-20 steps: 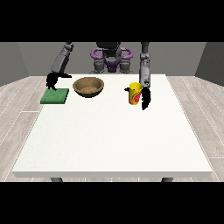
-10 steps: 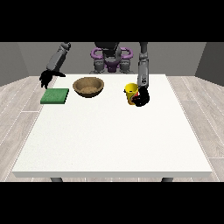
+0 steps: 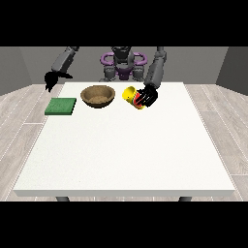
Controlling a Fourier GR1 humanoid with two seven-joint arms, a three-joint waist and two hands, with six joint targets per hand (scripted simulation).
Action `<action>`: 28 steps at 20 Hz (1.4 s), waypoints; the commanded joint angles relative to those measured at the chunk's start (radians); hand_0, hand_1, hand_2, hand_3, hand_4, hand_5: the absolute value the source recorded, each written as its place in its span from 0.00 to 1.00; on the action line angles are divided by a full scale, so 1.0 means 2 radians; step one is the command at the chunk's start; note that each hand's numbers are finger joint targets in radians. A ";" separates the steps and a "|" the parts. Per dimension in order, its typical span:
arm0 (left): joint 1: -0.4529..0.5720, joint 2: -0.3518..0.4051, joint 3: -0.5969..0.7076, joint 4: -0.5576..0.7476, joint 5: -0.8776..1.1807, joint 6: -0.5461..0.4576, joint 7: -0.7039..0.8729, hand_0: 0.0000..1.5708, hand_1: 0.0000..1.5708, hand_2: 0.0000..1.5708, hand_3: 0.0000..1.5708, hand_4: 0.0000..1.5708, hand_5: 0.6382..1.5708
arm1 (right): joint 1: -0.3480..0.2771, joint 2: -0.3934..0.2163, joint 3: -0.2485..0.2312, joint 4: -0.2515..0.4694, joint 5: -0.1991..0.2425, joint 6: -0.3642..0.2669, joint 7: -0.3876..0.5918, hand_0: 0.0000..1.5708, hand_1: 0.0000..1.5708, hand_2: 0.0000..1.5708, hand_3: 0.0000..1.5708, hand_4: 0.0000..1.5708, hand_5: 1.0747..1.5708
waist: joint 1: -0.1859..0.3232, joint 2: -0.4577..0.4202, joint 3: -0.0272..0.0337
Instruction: Pick the cup and pour the ball into the bowl, then pick the bowl and place it on the pad
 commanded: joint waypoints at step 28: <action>-0.122 -0.110 -0.312 -0.054 -0.449 -0.275 0.363 0.00 0.00 1.00 1.00 0.32 0.95 | 0.076 -0.038 -0.052 0.191 0.004 -0.007 -0.080 0.00 0.00 0.16 0.22 0.25 0.93 | 0.148 -0.157 -0.0023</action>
